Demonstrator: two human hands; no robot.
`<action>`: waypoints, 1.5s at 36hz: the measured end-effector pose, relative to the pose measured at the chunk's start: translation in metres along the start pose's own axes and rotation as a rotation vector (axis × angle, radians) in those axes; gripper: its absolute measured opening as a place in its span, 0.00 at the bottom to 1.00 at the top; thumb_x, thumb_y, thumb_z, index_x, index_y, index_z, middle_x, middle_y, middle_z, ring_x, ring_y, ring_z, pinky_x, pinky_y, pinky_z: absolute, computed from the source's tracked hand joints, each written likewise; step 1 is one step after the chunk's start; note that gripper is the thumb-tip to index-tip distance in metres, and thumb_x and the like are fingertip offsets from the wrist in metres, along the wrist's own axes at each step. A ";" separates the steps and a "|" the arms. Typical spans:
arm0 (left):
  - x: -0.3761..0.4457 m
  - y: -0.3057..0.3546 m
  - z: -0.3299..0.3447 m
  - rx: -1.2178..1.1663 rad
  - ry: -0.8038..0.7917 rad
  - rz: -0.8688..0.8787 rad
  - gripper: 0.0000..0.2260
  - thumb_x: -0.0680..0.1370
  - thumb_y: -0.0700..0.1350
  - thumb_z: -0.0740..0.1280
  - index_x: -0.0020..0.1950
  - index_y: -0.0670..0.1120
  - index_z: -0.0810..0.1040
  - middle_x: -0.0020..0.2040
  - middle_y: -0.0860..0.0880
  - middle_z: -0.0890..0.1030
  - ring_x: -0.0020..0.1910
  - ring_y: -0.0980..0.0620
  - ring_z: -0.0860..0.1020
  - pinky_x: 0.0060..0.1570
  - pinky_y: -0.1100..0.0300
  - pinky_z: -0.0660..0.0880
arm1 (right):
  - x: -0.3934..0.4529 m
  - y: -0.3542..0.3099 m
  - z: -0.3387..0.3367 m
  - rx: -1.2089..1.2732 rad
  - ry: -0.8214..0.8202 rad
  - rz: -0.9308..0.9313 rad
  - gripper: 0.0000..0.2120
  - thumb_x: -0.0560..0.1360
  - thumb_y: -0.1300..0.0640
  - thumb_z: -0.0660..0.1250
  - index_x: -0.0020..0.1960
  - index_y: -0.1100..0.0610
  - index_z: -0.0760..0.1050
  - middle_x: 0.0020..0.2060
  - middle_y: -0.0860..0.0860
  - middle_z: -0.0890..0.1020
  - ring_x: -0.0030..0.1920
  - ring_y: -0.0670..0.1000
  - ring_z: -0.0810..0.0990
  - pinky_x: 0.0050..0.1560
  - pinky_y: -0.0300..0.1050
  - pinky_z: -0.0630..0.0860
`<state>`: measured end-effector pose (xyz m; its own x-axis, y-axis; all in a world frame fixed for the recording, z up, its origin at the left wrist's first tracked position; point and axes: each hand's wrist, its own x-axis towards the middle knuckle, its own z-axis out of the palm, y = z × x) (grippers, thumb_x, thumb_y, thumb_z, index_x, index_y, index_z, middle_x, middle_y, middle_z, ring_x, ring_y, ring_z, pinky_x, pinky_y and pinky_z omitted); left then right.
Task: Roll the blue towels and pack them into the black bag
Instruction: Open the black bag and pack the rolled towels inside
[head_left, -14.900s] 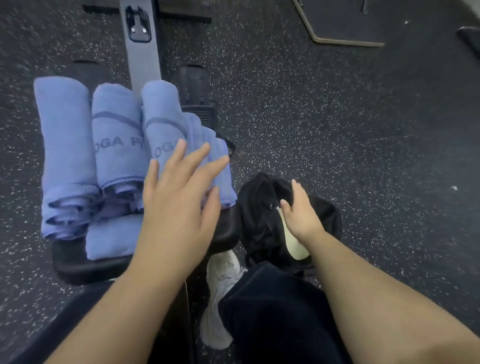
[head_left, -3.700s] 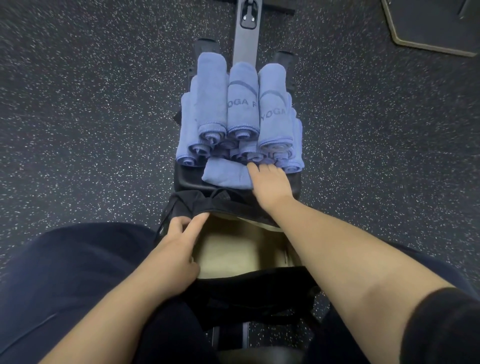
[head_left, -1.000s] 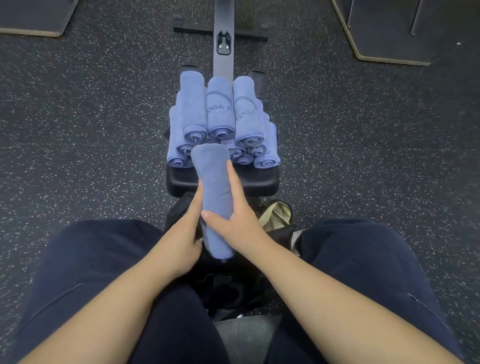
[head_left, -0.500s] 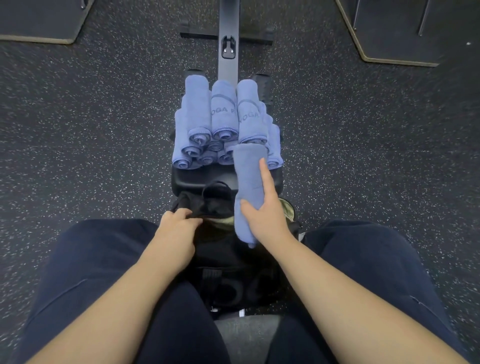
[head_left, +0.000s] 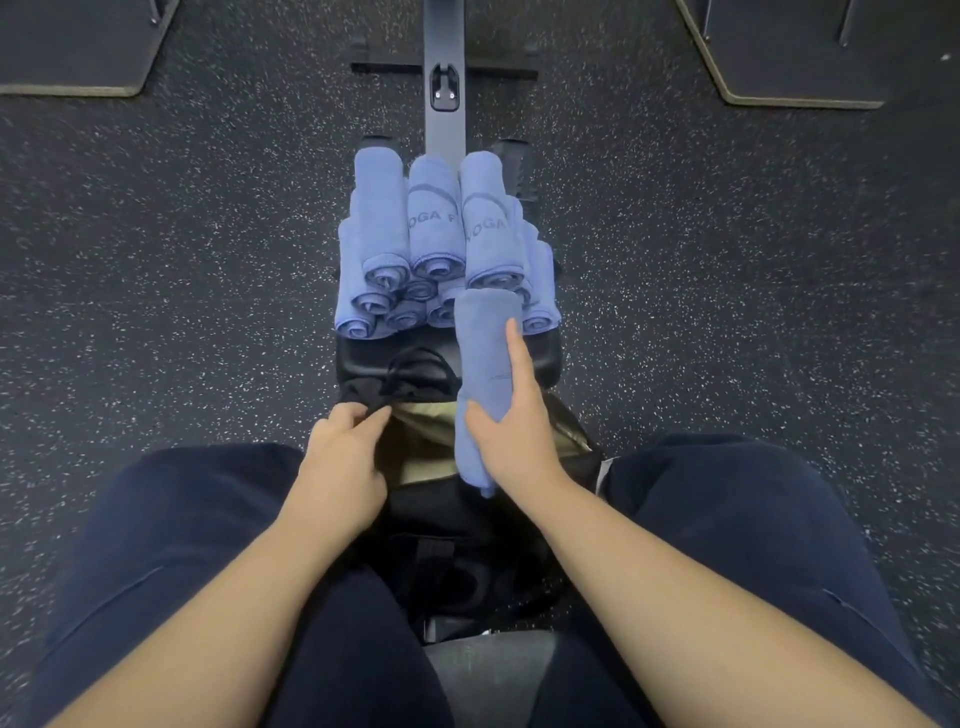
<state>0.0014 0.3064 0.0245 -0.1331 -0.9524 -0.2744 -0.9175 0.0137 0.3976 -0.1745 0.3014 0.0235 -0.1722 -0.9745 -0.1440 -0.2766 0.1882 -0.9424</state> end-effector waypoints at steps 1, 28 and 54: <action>-0.001 0.001 -0.001 -0.017 -0.014 -0.032 0.32 0.69 0.30 0.62 0.73 0.45 0.69 0.62 0.42 0.68 0.58 0.38 0.69 0.61 0.52 0.66 | 0.000 0.001 0.002 -0.003 0.009 -0.003 0.41 0.75 0.64 0.64 0.68 0.29 0.46 0.55 0.45 0.65 0.52 0.38 0.66 0.52 0.29 0.61; 0.005 -0.015 -0.023 -0.630 -0.120 -0.326 0.47 0.70 0.29 0.65 0.74 0.68 0.51 0.62 0.52 0.63 0.43 0.65 0.68 0.42 0.63 0.72 | -0.038 0.043 0.055 -0.490 -0.394 -0.252 0.49 0.66 0.66 0.69 0.71 0.37 0.43 0.56 0.63 0.70 0.42 0.65 0.75 0.43 0.52 0.74; 0.007 -0.049 -0.047 -0.227 -0.329 -0.168 0.47 0.72 0.36 0.69 0.69 0.74 0.43 0.49 0.58 0.64 0.45 0.62 0.72 0.40 0.73 0.66 | -0.025 0.083 0.137 -0.681 -0.349 0.354 0.41 0.78 0.49 0.63 0.78 0.49 0.37 0.61 0.57 0.64 0.50 0.57 0.77 0.52 0.47 0.76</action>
<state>0.0630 0.2849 0.0438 -0.1356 -0.7871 -0.6017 -0.8357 -0.2354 0.4962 -0.0632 0.3246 -0.0924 -0.0850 -0.8052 -0.5869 -0.7903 0.4132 -0.4525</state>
